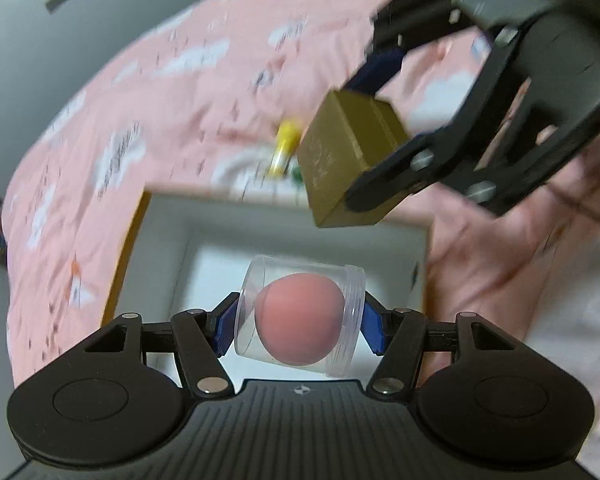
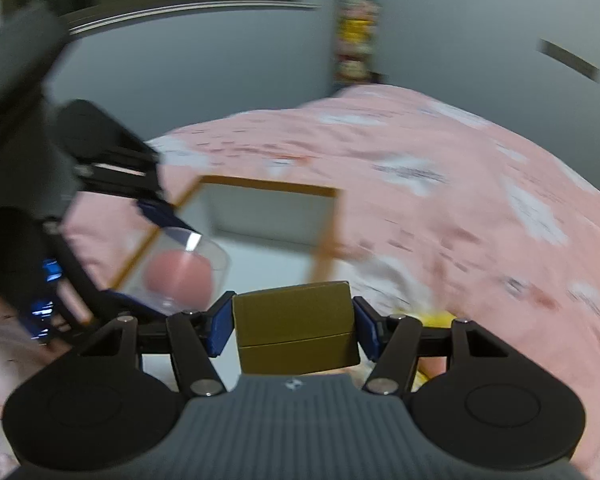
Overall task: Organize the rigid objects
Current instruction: 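Carry both items into the orange box and open both tools to release them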
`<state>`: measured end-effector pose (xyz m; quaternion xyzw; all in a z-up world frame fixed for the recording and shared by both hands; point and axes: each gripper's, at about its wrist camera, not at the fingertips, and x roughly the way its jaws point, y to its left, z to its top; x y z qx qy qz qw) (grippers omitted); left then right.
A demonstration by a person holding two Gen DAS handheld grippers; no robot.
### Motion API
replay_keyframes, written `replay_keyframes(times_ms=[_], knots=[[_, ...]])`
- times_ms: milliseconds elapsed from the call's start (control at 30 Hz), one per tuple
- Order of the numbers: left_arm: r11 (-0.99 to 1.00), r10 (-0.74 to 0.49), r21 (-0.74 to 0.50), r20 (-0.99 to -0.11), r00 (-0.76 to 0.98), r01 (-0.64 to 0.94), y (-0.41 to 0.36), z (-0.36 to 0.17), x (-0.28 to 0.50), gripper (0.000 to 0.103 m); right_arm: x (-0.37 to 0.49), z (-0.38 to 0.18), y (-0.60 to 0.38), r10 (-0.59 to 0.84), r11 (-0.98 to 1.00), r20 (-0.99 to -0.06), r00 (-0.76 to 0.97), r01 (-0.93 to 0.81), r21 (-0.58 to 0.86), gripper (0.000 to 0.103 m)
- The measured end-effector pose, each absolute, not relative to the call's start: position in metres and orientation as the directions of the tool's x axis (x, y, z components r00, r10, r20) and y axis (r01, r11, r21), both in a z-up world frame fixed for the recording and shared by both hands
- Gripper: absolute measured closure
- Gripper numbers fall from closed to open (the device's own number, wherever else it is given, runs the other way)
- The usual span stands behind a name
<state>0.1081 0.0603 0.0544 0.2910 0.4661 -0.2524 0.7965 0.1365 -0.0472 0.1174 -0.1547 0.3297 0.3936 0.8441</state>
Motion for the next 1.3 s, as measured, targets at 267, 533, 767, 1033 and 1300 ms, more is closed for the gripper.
replay_keyframes(times_ms=[267,533,767,1033,1300], knots=[[0.626,-0.083,0.144,-0.965,0.249,0.767,0.087,-0.003,0.113,0.033,0.151,0.082,0.035,0.555,0.396,-0.8,0.226,-0.918,0.016,0.042],[0.561,-0.126,-0.007,-0.989,0.077,0.828,0.091,-0.037,0.124,0.033,0.164,0.029,0.084,0.39,0.15,-0.921,0.009,-0.987,0.053,0.042],[0.565,-0.179,-0.12,-0.984,-0.021,0.816,0.092,-0.049,0.145,0.033,0.17,0.0,0.104,0.299,0.009,-0.942,-0.153,-0.987,0.163,0.042],[0.585,-0.219,-0.218,-0.97,-0.106,0.781,0.108,-0.058,0.169,0.032,0.182,-0.02,0.121,0.264,-0.04,-0.924,-0.275,-0.961,0.274,0.041],[0.606,-0.243,-0.257,-0.961,-0.132,0.753,0.119,-0.068,0.179,0.021,0.201,-0.033,0.131,0.267,-0.038,-0.908,-0.322,-0.945,0.324,0.031]])
